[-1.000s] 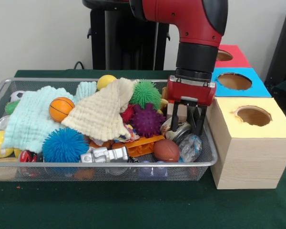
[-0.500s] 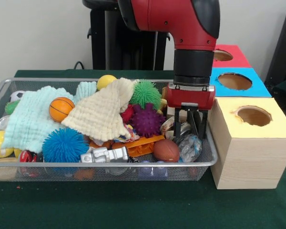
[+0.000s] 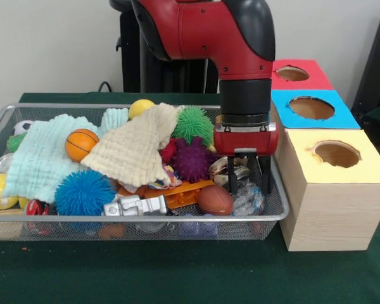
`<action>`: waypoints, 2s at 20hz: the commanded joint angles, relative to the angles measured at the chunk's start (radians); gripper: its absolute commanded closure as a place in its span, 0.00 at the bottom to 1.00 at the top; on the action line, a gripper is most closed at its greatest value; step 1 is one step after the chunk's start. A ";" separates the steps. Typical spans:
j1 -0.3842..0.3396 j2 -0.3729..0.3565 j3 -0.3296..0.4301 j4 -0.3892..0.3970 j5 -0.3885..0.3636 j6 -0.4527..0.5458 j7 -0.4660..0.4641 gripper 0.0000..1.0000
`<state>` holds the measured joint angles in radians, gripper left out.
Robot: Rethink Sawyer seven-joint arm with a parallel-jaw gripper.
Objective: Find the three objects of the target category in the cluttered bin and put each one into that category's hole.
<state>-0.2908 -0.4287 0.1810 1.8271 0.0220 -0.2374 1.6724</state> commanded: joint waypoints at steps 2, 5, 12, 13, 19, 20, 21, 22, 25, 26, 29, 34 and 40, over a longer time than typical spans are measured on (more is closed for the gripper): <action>-0.040 0.166 0.204 -0.097 -0.087 0.083 0.112 0.00; -0.038 0.190 0.192 -0.123 -0.101 0.106 0.084 0.00; 0.017 0.222 0.104 -0.200 -0.112 0.191 0.017 0.00; 0.034 0.219 0.084 -0.208 -0.114 0.194 0.010 0.00; 0.112 0.212 -0.012 -0.212 -0.084 0.166 0.055 1.00; 0.116 0.210 -0.017 -0.212 -0.087 0.166 0.057 1.00; 0.127 0.209 -0.032 -0.213 -0.081 0.158 0.066 1.00; 0.133 0.197 -0.037 -0.202 -0.078 0.151 0.078 1.00; 0.146 0.159 -0.050 -0.180 -0.066 0.161 0.102 1.00; 0.157 0.131 -0.059 -0.171 -0.061 0.177 0.105 1.00; 0.201 0.053 -0.109 -0.152 -0.045 0.203 0.112 1.00; 0.247 -0.107 -0.168 -0.102 -0.036 0.247 0.133 1.00; 0.148 -0.217 -0.050 -0.034 -0.077 0.264 0.153 1.00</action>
<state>-0.0964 -0.5215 0.0132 1.6925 -0.0480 -0.0838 1.6724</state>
